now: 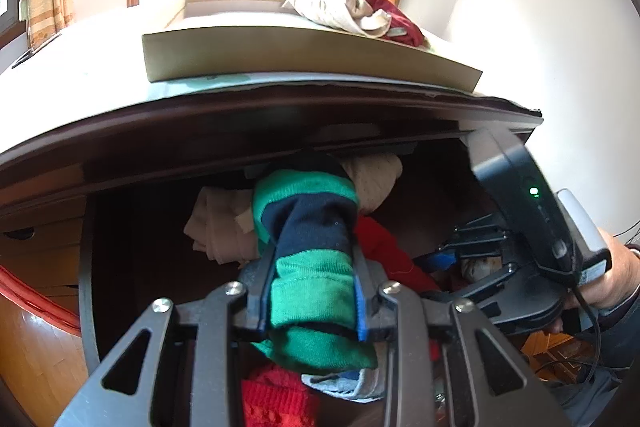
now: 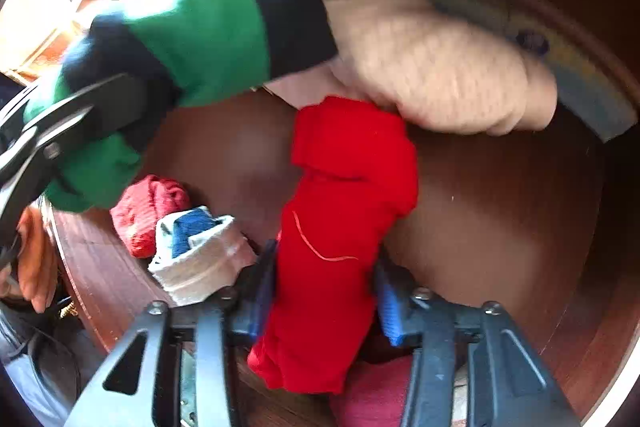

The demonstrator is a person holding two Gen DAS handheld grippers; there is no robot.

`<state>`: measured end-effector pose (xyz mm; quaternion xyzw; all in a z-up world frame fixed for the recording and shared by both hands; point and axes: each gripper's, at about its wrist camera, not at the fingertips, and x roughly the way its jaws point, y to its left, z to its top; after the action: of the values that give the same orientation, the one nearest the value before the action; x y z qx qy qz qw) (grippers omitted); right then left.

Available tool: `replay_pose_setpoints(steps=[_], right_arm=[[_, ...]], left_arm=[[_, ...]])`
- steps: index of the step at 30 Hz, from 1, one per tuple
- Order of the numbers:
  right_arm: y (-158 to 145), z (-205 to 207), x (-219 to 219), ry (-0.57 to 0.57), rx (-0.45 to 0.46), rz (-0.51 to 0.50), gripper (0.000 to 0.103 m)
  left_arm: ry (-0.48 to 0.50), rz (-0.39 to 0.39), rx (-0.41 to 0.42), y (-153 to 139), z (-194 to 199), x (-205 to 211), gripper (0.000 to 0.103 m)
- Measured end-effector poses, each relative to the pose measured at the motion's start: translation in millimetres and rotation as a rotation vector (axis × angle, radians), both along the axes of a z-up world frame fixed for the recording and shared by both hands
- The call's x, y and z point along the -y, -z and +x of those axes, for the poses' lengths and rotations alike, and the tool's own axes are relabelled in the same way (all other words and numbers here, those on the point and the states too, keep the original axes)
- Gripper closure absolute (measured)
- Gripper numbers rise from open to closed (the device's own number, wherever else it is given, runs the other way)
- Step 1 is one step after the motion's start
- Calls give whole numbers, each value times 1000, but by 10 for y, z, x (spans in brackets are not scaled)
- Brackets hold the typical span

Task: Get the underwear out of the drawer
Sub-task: 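Lift the red sock with the right tool while the left tool lifts the green sock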

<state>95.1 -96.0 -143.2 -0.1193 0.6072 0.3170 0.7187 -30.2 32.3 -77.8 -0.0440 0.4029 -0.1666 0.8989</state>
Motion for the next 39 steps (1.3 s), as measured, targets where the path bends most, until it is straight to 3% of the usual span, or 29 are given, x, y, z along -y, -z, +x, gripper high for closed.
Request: replay_pose_setpoints(steps=[5, 14, 26, 39], right_arm=[[-265, -199, 66, -14, 165, 64, 63], [-557, -608, 100, -30, 344, 93, 63], [-759, -1059, 363, -28, 486, 152, 63], [-971, -1204, 872, -12, 592, 233, 63]], left_arm=[[-4, -5, 23, -25, -29, -16, 75], [-28, -28, 84, -47, -99, -109, 75], [-85, -37, 131, -75, -199, -219, 75], [-105, -17, 179, -133, -255, -226, 75]])
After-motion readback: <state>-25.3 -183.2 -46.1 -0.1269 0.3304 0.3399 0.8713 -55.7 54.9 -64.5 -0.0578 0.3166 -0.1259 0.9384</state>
